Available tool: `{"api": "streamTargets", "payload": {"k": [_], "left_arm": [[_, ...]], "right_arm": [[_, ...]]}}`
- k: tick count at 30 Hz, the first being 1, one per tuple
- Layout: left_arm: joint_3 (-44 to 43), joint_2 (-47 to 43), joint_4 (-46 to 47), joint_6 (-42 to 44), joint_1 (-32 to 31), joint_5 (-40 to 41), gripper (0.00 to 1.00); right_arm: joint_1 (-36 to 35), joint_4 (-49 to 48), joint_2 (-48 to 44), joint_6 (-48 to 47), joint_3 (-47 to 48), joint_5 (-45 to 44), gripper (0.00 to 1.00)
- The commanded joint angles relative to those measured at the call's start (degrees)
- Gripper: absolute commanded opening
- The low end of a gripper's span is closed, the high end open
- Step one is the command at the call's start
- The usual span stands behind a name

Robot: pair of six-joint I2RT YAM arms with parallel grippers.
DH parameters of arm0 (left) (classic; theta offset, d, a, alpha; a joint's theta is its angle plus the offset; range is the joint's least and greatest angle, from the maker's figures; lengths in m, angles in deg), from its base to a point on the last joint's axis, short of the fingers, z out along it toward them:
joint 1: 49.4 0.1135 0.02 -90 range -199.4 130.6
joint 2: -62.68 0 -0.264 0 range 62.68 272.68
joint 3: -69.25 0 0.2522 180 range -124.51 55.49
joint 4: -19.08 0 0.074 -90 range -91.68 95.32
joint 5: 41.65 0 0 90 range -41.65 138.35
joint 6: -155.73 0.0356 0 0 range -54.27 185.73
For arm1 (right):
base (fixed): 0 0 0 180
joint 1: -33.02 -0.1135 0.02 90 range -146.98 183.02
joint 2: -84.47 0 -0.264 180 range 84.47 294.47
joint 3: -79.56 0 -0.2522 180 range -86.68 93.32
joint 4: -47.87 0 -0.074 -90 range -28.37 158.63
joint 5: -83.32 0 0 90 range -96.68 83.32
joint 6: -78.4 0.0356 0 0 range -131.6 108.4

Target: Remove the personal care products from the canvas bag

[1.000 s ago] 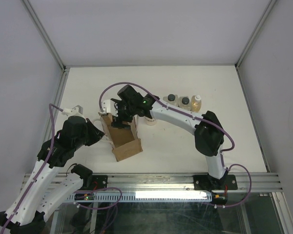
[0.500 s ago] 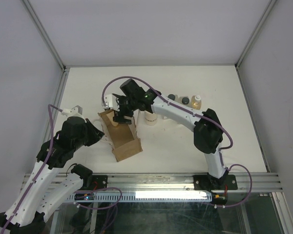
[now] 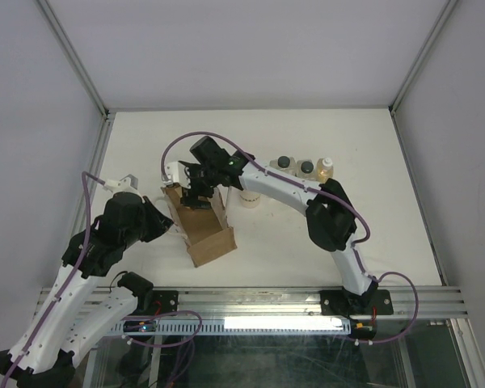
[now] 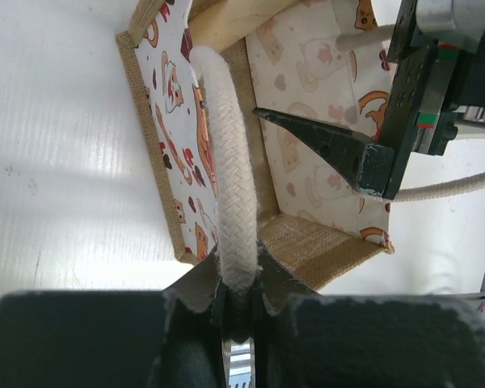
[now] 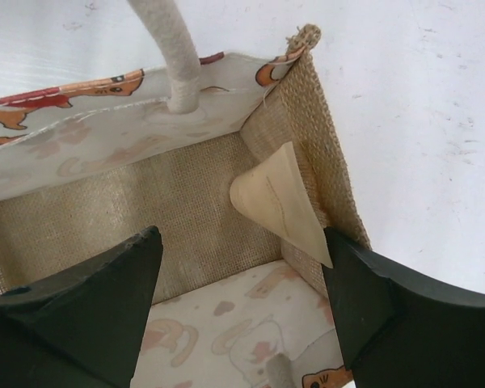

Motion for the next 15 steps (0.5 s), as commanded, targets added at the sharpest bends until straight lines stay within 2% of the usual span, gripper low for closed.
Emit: {"api": "streamTargets", "payload": {"k": [1,5,9,15], "left_arm": [[-1.96,0.68,0.88,1.73,0.06,-0.93,0.00],[-2.26,1.22,0.87,1.87,0.06,-1.07,0.00],[-2.48,1.75,0.76,2.19,0.04,-0.88,0.00],[-2.71,1.82,-0.15,2.39,0.06,-0.56,0.00]], "right_arm": [[-0.46,-4.21,0.01,0.96,3.54,1.02,0.81],[-0.67,-5.71,0.92,0.66,3.80,2.06,0.81],[-0.91,-4.73,3.59,-0.15,5.97,3.28,0.70],[-1.32,-4.94,4.99,-1.06,5.91,2.43,0.62]]}}
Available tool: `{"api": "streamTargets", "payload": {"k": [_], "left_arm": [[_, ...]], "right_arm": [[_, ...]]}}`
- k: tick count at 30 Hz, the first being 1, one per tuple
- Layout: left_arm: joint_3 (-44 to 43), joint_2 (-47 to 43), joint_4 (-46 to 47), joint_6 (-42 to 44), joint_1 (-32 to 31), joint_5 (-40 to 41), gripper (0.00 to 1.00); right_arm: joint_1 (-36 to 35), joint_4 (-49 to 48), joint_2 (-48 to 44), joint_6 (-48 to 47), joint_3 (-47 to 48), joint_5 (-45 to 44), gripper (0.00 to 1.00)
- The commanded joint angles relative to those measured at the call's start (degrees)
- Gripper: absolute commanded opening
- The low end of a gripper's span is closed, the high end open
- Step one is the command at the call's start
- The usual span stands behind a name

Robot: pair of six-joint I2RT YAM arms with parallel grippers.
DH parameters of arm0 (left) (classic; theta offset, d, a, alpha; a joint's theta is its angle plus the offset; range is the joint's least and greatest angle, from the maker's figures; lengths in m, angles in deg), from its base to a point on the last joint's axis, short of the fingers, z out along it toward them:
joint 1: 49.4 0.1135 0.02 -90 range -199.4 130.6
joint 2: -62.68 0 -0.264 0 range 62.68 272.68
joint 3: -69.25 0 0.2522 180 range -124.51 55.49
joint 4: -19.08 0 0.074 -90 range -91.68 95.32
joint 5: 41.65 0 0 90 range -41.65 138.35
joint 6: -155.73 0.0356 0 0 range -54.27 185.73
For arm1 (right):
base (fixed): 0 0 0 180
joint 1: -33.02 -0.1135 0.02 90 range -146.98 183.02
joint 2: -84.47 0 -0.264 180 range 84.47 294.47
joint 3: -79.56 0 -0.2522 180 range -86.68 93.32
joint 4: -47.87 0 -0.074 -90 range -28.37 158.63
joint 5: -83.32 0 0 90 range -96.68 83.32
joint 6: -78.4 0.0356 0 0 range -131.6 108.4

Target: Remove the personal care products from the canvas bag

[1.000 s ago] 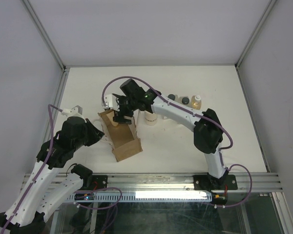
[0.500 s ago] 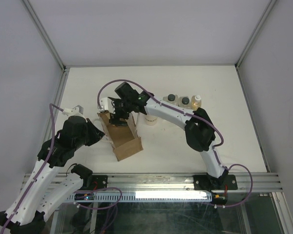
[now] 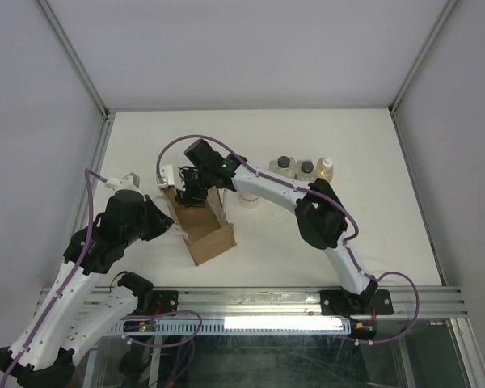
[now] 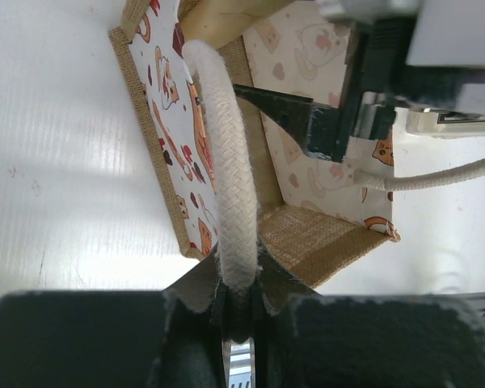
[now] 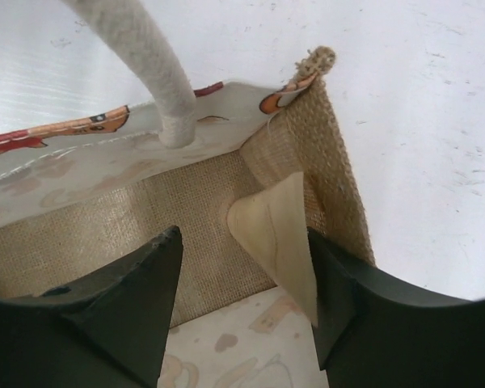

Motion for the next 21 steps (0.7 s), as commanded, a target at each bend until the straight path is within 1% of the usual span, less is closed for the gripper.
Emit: {"api": "streamTargets", "payload": {"k": [1,3,5,8,12,13,17,21], "left_arm": [[-2.19,0.05,-0.28,1.52,0.04,-0.40,0.00],[-2.38,0.03,-0.70,1.66,0.06,-0.27,0.00],[-2.62,0.07,-1.00,1.54,0.05,0.03,0.00],[-2.71,0.06,-1.35,1.63,0.06,0.03,0.00],[-2.83,0.07,-1.66,1.76,0.06,0.22,0.00],[-2.89,0.07,-1.69,1.85,0.06,0.23,0.00],[-3.56,0.40,-2.16,2.37,0.06,1.23,0.00],[-4.05,1.17,-2.23,2.79,0.01,1.17,0.00]], "right_arm": [[-0.59,-2.69,0.34,-0.53,2.24,1.41,0.59],[-0.59,-3.35,0.47,0.62,2.46,2.37,0.53],[-0.68,-4.13,0.38,2.10,2.81,1.73,0.43],[-0.63,-3.87,0.55,4.54,4.41,0.41,0.27],[-0.68,-3.76,-0.86,7.73,4.61,0.58,0.02],[-0.68,-3.93,-1.56,8.69,4.33,0.70,0.00],[-0.55,-5.17,-4.76,13.72,2.75,0.12,0.00],[-0.25,-7.62,-9.25,21.11,-0.36,-0.89,0.00]]}}
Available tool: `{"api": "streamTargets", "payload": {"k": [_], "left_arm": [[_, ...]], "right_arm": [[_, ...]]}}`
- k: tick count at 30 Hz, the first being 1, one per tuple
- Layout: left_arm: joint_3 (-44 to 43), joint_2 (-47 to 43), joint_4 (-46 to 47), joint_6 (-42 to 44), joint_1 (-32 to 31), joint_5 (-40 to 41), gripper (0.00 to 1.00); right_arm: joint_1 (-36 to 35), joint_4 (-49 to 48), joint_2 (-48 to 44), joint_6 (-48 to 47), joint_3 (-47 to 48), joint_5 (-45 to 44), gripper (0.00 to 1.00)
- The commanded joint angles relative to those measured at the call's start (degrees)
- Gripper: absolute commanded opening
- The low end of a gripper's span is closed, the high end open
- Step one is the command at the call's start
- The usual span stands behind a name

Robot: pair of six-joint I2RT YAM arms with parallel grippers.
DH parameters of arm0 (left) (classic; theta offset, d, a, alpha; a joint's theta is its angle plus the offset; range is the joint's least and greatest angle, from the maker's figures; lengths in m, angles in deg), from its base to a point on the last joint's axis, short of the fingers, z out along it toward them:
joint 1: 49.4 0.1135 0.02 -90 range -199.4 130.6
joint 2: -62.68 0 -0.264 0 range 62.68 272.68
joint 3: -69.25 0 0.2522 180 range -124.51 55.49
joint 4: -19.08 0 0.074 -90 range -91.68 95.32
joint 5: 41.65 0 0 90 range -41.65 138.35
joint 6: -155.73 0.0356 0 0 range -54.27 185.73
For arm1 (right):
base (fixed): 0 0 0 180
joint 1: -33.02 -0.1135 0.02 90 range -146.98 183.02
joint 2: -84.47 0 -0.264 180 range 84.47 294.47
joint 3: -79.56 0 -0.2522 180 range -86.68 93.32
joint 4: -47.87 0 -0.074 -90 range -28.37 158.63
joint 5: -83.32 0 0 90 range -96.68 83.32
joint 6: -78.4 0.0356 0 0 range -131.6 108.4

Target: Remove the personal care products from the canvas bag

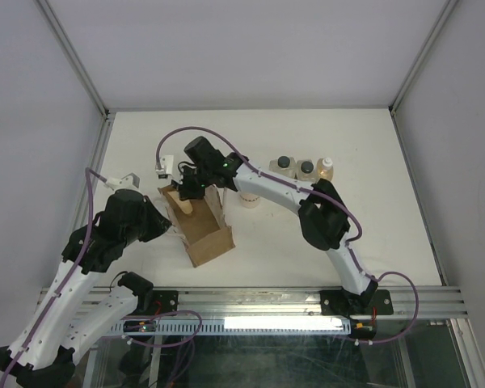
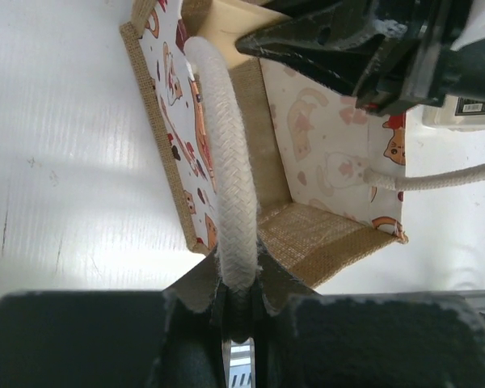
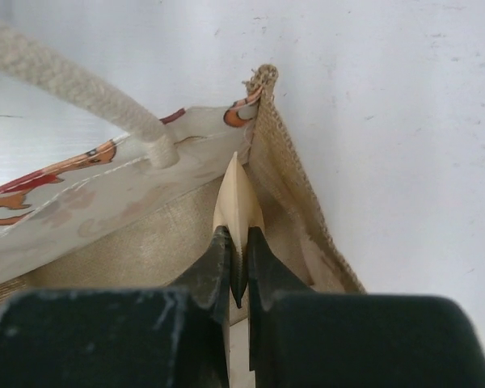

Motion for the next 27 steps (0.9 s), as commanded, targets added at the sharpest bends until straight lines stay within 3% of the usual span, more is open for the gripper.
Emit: {"api": "streamTargets", "payload": {"k": [1,9,19,27], "left_arm": [[-2.56,0.83,0.89,2.17,0.06,0.63,0.00],[-3.29,2.64,1.35,3.45,0.06,0.58,0.00],[-4.27,3.76,1.24,4.90,0.05,1.06,0.00],[-4.61,4.19,0.77,5.53,0.05,0.88,0.00]], "right_arm": [[0.19,-5.82,-10.54,10.45,-2.00,-1.27,0.00],[1.25,-4.41,-19.09,25.00,-3.24,-6.83,0.00],[1.33,-9.33,-37.10,23.73,-11.07,-15.88,0.00],[1.17,-12.62,-50.55,19.22,-19.70,-31.27,0.00]]}}
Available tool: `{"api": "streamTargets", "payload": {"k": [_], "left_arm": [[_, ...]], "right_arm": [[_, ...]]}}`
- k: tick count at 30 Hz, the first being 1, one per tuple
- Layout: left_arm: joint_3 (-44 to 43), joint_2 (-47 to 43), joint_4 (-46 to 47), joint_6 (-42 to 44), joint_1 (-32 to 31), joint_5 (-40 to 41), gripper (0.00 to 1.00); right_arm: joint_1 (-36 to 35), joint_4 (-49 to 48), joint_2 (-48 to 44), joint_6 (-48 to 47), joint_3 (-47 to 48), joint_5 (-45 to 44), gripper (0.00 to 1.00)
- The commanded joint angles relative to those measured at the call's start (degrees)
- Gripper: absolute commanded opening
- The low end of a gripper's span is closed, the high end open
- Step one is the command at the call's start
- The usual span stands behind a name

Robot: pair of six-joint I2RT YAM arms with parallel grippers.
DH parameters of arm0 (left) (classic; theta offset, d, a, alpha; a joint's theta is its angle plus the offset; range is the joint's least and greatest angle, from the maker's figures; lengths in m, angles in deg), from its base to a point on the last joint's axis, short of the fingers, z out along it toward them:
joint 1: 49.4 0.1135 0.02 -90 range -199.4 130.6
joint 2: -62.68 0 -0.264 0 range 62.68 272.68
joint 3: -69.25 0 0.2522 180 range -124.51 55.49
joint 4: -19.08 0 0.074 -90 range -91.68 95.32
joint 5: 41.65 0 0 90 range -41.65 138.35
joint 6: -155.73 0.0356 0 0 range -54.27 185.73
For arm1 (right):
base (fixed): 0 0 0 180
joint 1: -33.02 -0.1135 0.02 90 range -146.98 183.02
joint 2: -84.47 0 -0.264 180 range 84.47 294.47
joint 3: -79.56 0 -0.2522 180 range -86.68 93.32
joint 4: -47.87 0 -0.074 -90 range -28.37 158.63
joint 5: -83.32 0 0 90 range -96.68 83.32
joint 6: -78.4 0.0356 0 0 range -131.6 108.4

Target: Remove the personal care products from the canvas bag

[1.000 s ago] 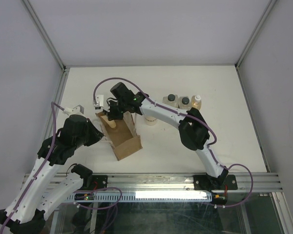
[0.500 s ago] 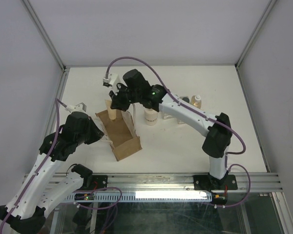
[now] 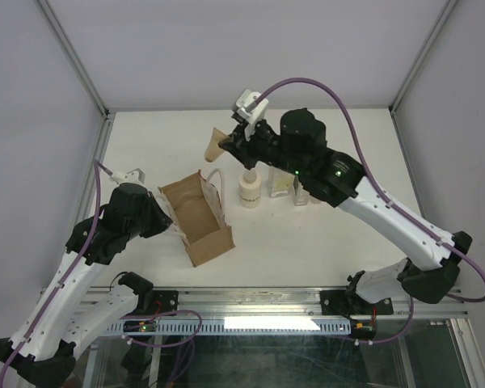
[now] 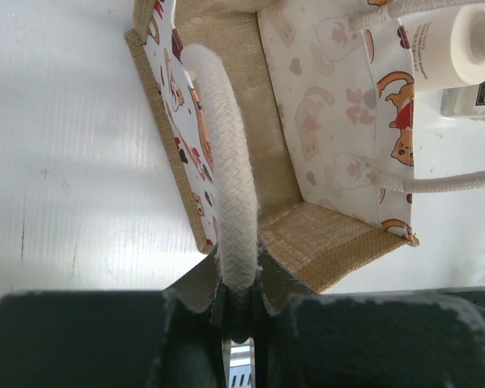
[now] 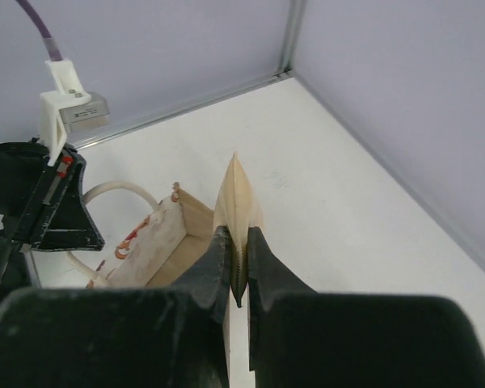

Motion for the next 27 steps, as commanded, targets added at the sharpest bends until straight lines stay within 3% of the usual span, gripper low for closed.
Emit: {"api": "streamTargets", "payload": {"k": [1,6,10,15,20,27], "left_arm": [[-2.47,0.25,0.79,1.55,0.06,0.90,0.00],[-3.21,1.00,0.79,1.52,0.06,1.68,0.00],[-3.75,1.29,0.87,1.53,0.06,2.34,0.00],[-4.09,1.95,0.84,1.62,0.06,2.77,0.00],[-4.43,2.78,1.08,1.57,0.04,2.80,0.00],[-6.20,4.32,1.33,2.26,0.06,2.91,0.03]], "right_arm": [[-0.23,-6.10,-8.33,-3.25,-5.21,-14.09,0.00],[-0.23,-5.34,-15.79,-4.21,-15.99,-27.01,0.00],[-0.23,-4.65,-20.06,-0.84,-25.98,-27.83,0.00],[0.05,-12.43,-24.32,11.47,-40.82,-29.82,0.00],[0.12,-20.67,-21.69,15.13,-49.61,-28.03,0.00],[0.12,-26.03,-13.22,11.70,-50.20,-22.70,0.00]]}}
